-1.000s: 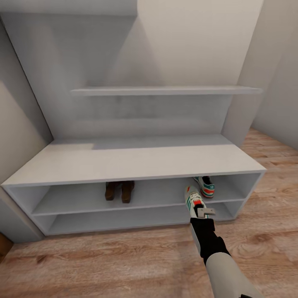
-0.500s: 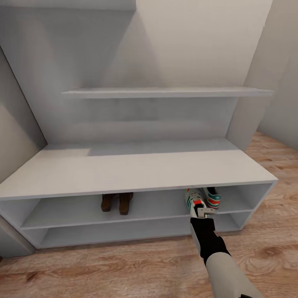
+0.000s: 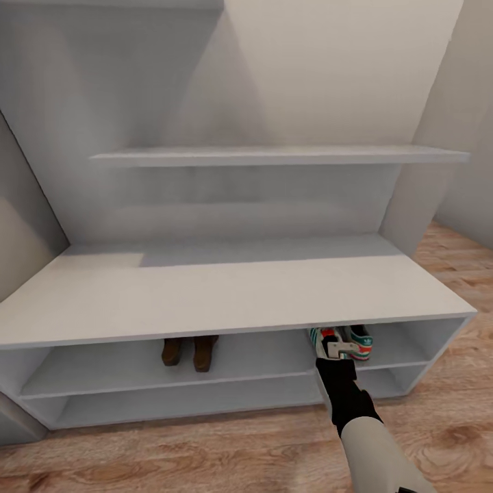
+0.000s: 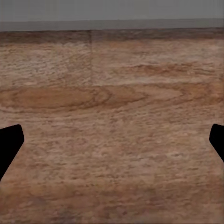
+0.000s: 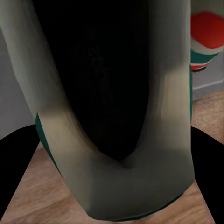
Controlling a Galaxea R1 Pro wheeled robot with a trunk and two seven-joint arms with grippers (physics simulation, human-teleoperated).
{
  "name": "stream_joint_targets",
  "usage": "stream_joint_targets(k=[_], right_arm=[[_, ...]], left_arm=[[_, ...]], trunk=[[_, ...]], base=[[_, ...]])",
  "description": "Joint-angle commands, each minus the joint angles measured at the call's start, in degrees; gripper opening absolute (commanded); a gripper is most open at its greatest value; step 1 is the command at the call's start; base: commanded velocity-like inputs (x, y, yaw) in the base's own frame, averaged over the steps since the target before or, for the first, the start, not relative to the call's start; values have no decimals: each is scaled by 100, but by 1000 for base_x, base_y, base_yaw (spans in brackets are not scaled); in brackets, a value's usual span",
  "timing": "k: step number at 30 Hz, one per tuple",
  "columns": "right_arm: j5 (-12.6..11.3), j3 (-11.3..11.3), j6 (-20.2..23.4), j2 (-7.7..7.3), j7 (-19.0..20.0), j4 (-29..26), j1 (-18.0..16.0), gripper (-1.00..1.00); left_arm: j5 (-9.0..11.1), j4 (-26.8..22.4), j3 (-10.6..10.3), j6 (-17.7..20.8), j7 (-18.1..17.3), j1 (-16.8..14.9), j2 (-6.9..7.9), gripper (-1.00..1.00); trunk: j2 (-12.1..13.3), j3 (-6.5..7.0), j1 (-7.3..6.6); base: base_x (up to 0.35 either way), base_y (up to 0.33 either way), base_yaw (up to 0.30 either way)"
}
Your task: Pick up the two gym shoes and the two sandals from the corridor floor and place them onto the hallstand (shoe rack) in the corridor, making sure they are on the rack and not on the floor. Arrange them so the two gym shoes are next to each other and the two sandals are next to each other.
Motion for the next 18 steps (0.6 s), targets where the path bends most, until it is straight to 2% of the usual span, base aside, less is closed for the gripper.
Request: stream_joint_targets(k=[1, 10, 18], right_arm=[[-21, -19, 14, 7, 17, 89, 0, -100], [-21, -19, 14, 7, 15, 90, 2, -100], [-21, -19, 14, 7, 14, 88, 1, -100]], left_arm=[[54, 6, 16, 1, -57, -4, 0, 100], [54, 6, 16, -6, -57, -4, 4, 100], [52, 6, 16, -5, -58, -4, 2, 100]], trunk=[[-1, -6, 1], [-1, -6, 1], [-1, -6, 1]], base=[[48, 0, 0], [160, 0, 0], [22, 0, 0]])
